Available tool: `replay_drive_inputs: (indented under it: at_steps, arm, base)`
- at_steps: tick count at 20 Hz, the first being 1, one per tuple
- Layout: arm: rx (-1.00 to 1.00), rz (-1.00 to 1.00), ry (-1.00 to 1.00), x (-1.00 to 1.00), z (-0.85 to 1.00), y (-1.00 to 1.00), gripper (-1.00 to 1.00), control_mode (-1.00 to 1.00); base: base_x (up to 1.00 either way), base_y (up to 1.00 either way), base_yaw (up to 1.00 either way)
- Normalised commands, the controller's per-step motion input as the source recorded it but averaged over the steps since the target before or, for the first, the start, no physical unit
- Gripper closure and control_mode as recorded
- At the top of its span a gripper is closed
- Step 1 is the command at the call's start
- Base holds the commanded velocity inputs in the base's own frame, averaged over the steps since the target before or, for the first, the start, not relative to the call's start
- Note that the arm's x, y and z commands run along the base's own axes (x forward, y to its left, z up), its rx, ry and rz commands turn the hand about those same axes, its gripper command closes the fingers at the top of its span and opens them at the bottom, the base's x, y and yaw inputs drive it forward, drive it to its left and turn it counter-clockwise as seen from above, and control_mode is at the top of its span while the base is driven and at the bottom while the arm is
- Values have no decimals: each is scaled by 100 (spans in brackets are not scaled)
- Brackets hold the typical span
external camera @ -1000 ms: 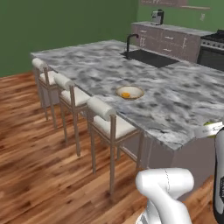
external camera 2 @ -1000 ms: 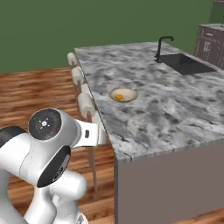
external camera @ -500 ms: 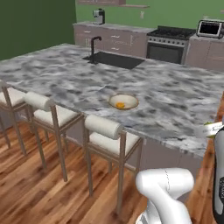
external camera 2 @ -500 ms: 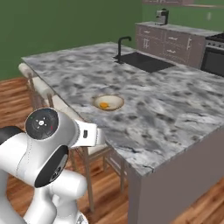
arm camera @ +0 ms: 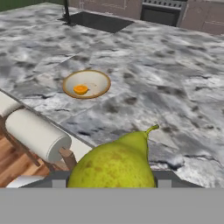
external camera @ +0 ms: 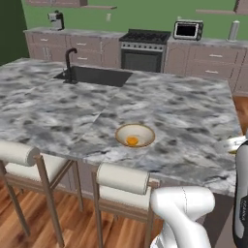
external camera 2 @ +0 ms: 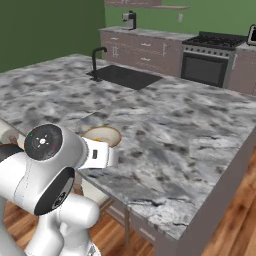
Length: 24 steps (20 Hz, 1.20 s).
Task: Retrieve the pear and orange from the fridge and place them into the bowl on the dining table.
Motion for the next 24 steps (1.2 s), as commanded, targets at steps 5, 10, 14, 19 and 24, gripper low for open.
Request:
replay_drive_inputs:
  at_steps: [5,10,14,19,24]
  arm:
    - [0,0,0,0,0,0,100,100]
    - [0,0,0,0,0,0,100,100]
    - [-1,-6,6,44,-2,43,100,-100]
    - [0,0,8,63,0,66,100,-100]
    - [1,0,5,76,0,45,100,-100]
  base:
    - [100,11,-29]
    - [93,26,-25]
    - [16,9,-5]
    - [0,0,0]
    - [0,0,0]
